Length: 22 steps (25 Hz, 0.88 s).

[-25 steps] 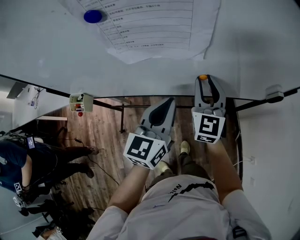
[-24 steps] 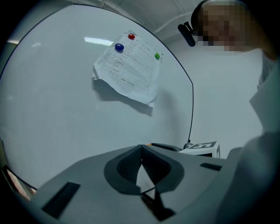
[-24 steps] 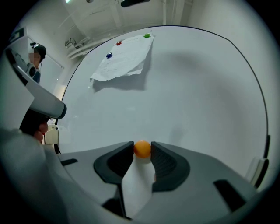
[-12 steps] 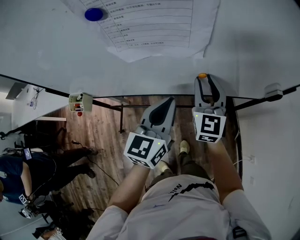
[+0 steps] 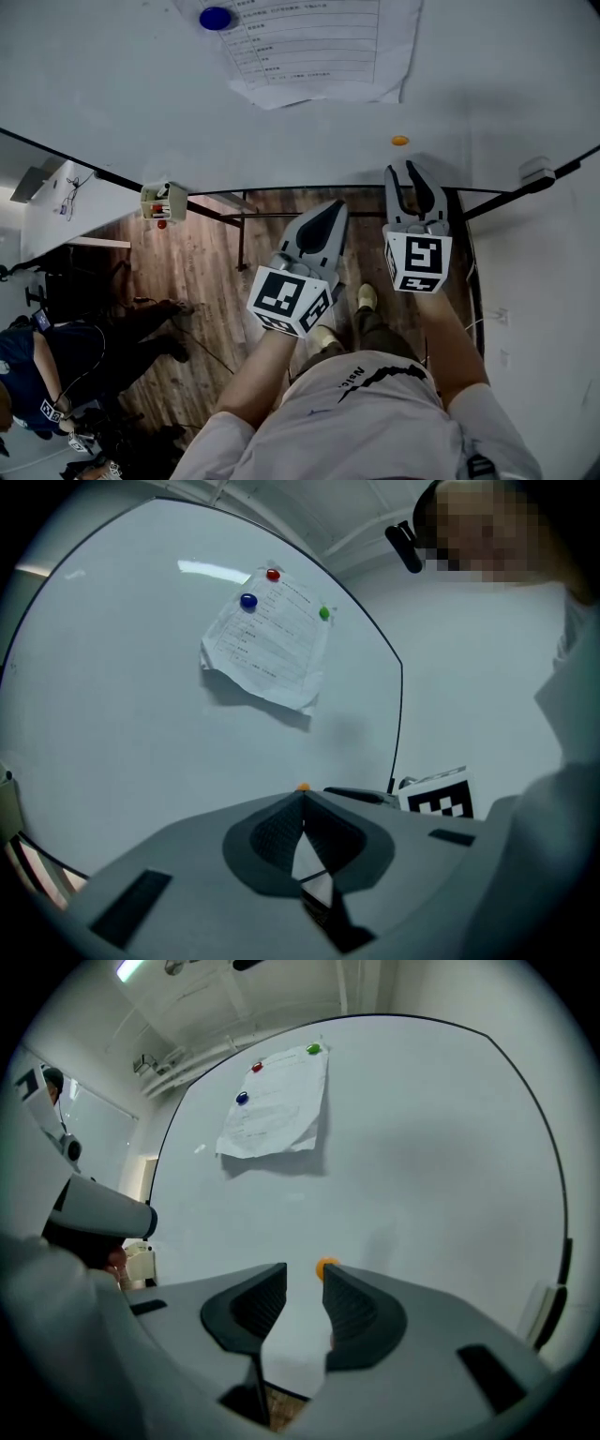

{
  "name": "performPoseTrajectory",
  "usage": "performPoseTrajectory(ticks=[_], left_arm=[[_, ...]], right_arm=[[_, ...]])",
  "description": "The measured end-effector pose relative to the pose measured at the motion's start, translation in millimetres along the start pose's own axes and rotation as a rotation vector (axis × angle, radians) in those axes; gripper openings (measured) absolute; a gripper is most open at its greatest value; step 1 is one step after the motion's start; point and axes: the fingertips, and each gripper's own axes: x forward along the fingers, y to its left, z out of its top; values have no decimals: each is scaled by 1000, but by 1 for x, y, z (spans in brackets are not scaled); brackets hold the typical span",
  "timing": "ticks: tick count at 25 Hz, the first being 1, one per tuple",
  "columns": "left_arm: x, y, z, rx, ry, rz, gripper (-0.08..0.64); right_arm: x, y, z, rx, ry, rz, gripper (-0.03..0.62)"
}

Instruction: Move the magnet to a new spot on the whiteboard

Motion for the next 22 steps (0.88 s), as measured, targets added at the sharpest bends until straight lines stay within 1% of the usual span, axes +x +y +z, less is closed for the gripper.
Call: performPoseTrajectory(ticks=[7, 13, 17, 22], left_arm=[[-28, -19, -1, 2, 5, -19, 11], [-58, -31, 1, 3, 10, -18, 11], [-77, -39, 3, 4, 8, -22, 11], [-99, -49, 9, 1, -7, -27, 11]], right_arm=[[-41, 29, 6, 69, 30, 79, 125], [-76, 53, 19, 104, 24, 116, 77], [-100, 73, 26, 146, 22, 151, 47], [-125, 95, 35, 178, 24, 192, 31]])
